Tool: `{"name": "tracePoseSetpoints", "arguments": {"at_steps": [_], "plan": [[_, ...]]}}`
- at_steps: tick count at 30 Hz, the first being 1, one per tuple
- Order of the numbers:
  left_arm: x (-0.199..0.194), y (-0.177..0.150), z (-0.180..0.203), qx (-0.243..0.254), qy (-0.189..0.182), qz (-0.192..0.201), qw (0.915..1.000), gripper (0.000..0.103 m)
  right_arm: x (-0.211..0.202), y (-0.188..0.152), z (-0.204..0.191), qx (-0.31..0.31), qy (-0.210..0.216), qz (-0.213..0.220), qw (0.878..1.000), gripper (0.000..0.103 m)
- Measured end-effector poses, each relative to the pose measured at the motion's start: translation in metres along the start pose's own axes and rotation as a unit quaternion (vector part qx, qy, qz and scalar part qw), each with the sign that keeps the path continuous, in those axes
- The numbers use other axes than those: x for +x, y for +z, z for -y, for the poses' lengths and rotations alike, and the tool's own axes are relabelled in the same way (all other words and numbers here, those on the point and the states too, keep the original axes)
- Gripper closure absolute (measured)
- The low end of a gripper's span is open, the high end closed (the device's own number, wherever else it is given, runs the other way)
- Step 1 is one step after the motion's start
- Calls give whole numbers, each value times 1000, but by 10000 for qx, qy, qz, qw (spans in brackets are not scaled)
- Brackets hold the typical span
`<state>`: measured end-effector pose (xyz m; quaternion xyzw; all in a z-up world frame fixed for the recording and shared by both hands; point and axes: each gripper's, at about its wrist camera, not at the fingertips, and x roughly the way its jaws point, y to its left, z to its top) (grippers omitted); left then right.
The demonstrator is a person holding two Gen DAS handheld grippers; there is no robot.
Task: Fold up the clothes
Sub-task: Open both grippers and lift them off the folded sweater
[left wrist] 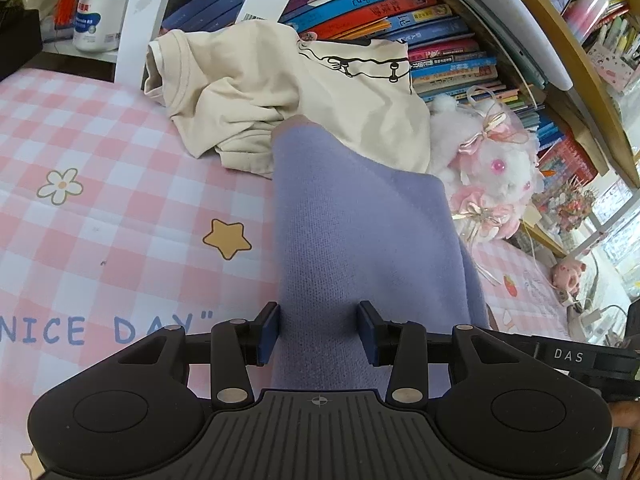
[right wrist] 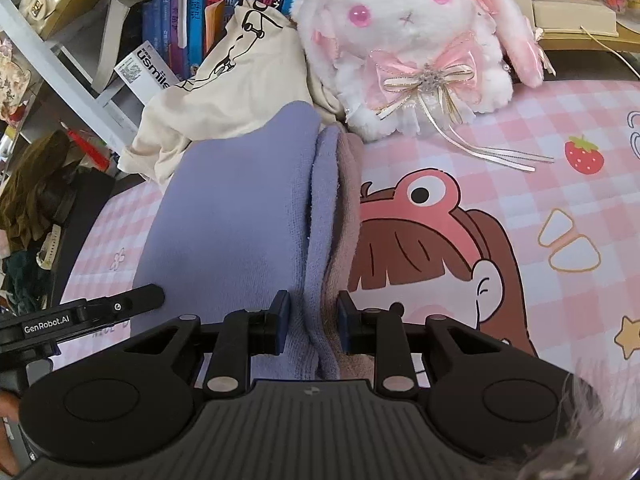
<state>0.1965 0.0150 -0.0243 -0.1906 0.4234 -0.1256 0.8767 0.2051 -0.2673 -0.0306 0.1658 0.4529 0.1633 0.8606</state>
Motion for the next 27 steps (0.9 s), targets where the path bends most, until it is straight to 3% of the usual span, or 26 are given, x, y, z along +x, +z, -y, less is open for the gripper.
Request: {"name": "tracePoseSetpoints", "arguments": {"at_steps": [5,8,10,18,27], "plan": [[1,3,14,380,334,-53,9987,57,4,2,-14,-507,-258,-5,9984,73],[-4,3,32,721,694,-11,9950,58,-3,-1,-22,-744,-408,117,9963,59],[-16,-2,43,967,727,170,9925,56,-13,-6,-25,-852,-386,213,9954,52],[-66,-25,64,921,717,748,9903,49,-56,-29,-39,-1099,-429,430,9921,52],[-94,-68,85,910,1070,875,9862,32,-90,-64,-47,-1394,-604,519,9870,45]]}}
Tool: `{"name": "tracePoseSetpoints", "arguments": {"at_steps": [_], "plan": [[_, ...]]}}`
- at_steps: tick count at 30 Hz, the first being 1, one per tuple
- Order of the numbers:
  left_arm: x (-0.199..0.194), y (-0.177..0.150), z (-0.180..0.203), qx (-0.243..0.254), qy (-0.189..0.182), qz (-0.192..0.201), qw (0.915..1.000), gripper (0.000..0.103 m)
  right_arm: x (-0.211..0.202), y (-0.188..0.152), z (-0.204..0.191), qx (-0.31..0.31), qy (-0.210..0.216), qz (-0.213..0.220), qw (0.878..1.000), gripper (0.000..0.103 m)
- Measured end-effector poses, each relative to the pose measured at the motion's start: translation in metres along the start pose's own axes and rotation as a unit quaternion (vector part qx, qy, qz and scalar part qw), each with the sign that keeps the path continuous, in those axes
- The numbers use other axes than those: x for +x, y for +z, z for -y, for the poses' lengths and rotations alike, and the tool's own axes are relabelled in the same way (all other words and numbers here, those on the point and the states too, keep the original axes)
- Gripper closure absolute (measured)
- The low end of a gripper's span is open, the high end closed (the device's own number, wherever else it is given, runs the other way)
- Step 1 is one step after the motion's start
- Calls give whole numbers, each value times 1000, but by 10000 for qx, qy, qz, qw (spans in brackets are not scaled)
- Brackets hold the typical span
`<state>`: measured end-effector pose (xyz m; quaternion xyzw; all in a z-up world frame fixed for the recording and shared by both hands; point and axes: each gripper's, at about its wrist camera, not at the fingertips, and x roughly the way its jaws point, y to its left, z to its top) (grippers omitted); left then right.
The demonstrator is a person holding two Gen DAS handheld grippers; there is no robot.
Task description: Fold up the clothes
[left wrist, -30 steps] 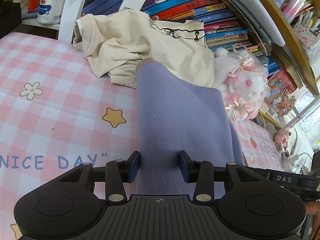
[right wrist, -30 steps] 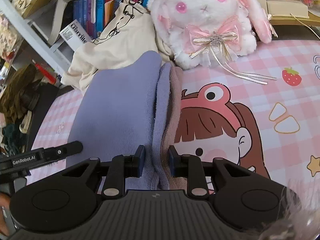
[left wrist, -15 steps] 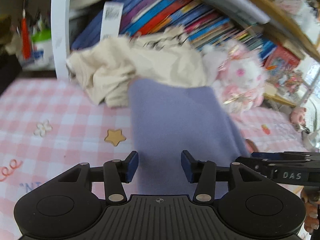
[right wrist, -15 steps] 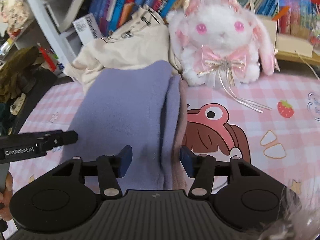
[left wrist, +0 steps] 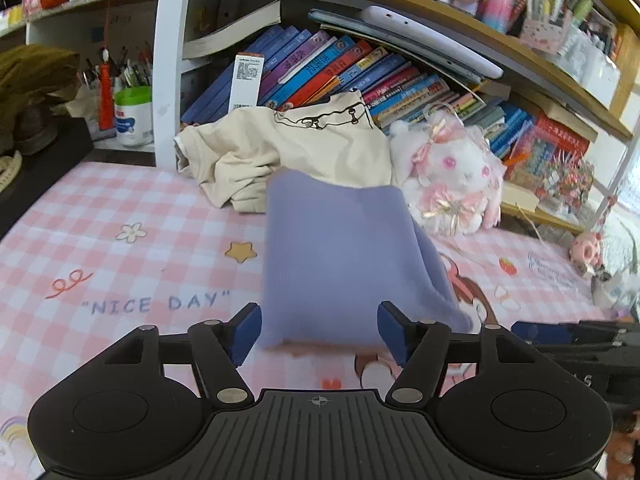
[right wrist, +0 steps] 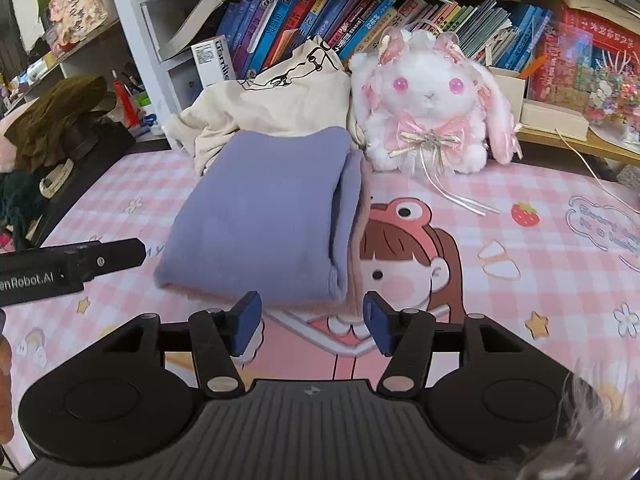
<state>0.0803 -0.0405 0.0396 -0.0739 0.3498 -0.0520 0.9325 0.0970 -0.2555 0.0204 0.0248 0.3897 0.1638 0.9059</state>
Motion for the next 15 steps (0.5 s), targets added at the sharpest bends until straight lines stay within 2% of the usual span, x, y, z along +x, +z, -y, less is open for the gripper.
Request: {"name": "tracePoseSetpoints", "arguments": {"at_steps": [5,9,12,15], "plan": [[-21,-16,6,127,191,66,9997,25,-17,-17,-6,-126,-171,56,9998,32],[-34,-26,8,140,381,140,9991,11,-28,-33,-8,-104,-265,62,9996,18],[-39,-33,9,172,491,135,9986,8,-35,-44,-11,-104,-329,57,9994,13],[-43,-40,10,208,511,74,9985,8,-39,-54,-15,-120,-387,42,9992,12]]}}
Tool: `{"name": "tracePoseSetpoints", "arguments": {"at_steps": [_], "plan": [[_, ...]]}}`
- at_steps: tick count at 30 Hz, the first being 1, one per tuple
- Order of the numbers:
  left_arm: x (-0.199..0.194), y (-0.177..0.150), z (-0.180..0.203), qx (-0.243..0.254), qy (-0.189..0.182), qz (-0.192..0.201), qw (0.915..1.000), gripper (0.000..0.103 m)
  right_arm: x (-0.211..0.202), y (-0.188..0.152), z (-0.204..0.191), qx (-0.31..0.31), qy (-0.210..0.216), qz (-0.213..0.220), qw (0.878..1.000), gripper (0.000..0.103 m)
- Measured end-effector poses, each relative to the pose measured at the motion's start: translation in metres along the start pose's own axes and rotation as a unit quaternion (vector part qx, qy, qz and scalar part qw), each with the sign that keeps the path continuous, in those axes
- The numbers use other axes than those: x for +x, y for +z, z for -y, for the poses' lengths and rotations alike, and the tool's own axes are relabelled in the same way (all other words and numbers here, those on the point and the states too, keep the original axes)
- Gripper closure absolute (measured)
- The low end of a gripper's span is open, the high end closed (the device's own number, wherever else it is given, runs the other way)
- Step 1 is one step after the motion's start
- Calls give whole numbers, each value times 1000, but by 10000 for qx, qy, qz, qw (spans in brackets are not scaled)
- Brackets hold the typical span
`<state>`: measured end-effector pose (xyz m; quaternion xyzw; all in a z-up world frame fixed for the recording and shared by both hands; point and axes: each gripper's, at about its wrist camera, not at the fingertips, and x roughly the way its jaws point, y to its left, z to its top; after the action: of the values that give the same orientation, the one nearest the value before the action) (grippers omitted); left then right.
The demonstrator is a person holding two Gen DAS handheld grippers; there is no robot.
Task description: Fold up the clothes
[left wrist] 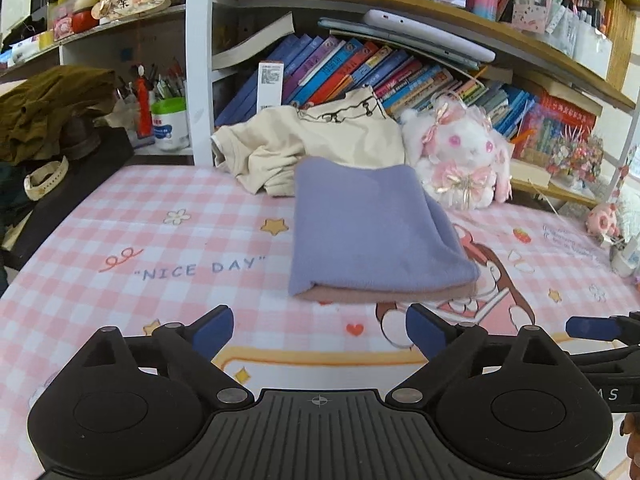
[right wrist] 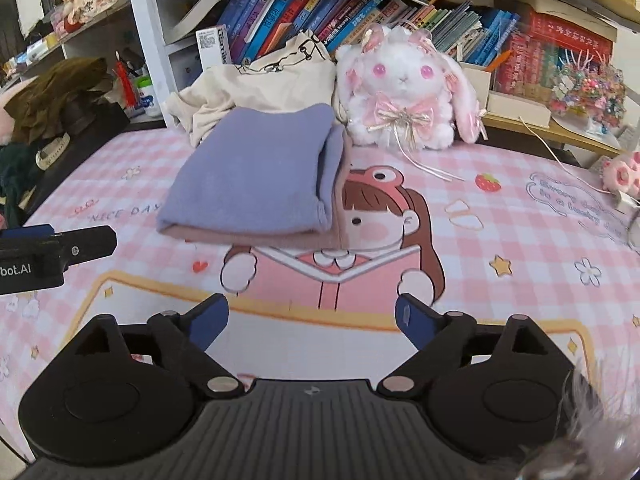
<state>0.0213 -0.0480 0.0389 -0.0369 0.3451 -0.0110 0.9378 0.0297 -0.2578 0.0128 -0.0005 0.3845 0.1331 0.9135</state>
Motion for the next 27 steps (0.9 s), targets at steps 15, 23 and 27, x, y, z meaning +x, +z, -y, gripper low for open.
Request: {"name": "tracePoseSetpoints", "arguments": {"at_steps": [15,23,27], "plan": [[-8,-8,4,56,-114,-134,9998,4,-9,-6,-6,13,-58,-11,10000,11],[-6,-7,3,46,-89,-95,9999,4,-6,-5,-1,105,-99,2,9999,11],[-3,-6,2,7,-98,-113,9999,4,-3,-4,2,174,-108,-6,9998,11]]}}
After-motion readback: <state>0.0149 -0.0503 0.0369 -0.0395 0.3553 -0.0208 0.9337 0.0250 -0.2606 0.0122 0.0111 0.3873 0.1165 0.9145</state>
